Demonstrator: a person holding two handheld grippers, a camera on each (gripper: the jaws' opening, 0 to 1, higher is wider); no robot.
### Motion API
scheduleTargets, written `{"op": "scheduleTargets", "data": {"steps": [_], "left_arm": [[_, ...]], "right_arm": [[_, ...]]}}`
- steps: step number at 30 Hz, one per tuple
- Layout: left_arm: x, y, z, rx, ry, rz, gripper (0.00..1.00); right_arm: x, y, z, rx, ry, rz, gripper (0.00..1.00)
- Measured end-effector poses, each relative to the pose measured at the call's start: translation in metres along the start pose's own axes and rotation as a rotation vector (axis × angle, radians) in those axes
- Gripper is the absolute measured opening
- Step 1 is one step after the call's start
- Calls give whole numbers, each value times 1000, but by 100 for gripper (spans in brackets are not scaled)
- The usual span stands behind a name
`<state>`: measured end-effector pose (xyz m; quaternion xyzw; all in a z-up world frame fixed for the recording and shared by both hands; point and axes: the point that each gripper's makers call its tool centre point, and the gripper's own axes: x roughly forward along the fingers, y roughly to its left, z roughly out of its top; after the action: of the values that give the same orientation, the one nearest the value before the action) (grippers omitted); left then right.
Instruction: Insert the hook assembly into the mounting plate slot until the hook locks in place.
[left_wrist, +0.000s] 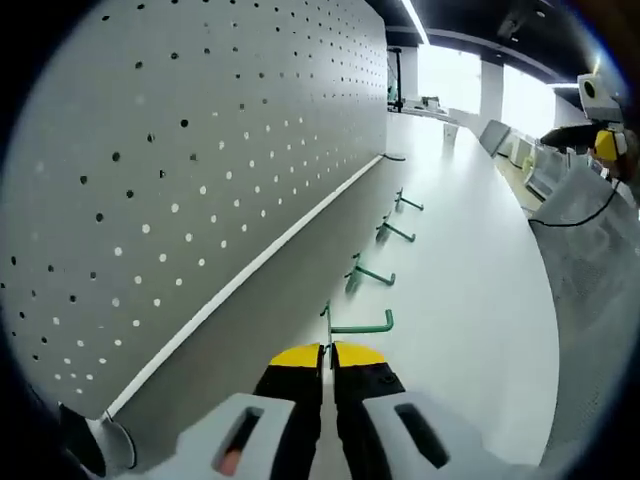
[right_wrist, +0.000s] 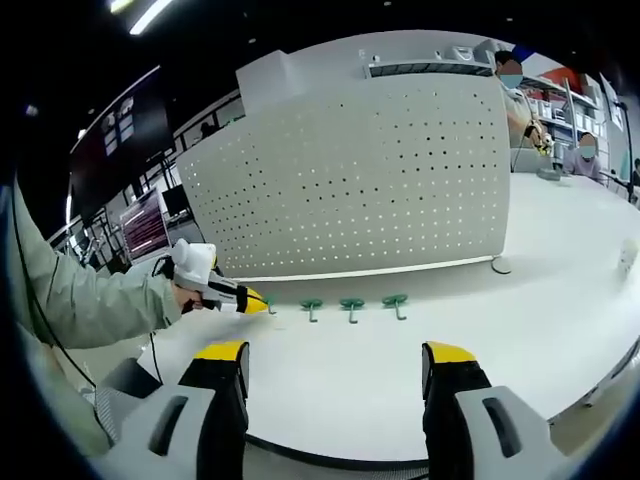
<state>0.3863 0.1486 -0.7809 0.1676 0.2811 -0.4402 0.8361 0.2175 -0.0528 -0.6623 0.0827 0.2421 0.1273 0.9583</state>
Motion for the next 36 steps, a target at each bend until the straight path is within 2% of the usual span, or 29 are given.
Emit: {"op": "scheduleTargets", "data": {"steps": [3, 4, 6, 11, 17, 22, 25, 31, 36], "left_arm": [[-12, -5, 15, 4, -45, 20, 3], [-19, -3, 24, 16, -74, 59, 3], [-29, -9, 36, 0, -115, 61, 3], [-63, -19, 73, -16, -236, 110, 3], [-95, -42, 101, 4, -317, 127, 3], [-117, -61, 120, -2, -388, 145, 3], [-126, -70, 127, -4, -414, 165, 3], [-140, -91, 137, -10, -457, 163, 3], [-149, -111, 148, 3, -484, 155, 3]], "right_arm": [[-3, 2, 5, -8, -15, 7, 68], [-4, 3, 7, -10, -20, 11, 68], [-5, 4, 10, -10, -31, 17, 68], [-11, 6, 19, -6, -70, 32, 68], [-19, 14, 33, -20, -123, 67, 66], [-25, 24, 44, -13, -157, 114, 61], [-29, 32, 52, -17, -182, 144, 59], [-35, 50, 71, -33, -229, 208, 53], [-39, 73, 89, -27, -263, 318, 38]]}}
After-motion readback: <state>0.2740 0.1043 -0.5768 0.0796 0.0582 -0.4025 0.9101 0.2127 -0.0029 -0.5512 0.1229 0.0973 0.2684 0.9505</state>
